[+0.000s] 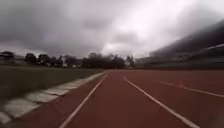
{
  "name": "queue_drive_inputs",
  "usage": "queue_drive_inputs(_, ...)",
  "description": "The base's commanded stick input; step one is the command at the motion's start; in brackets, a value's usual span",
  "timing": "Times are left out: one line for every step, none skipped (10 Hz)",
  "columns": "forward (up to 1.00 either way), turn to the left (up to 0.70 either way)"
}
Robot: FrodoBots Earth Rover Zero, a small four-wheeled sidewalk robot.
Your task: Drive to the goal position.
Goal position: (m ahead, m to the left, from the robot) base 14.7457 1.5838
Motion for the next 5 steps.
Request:
queue_drive_inputs(0.70, 0.03)
queue_drive_inputs(0.70, 0.03)
queue_drive_inputs(0.70, 0.04)
queue_drive_inputs(0.70, 0.04)
queue_drive_inputs(0.70, 0.02)
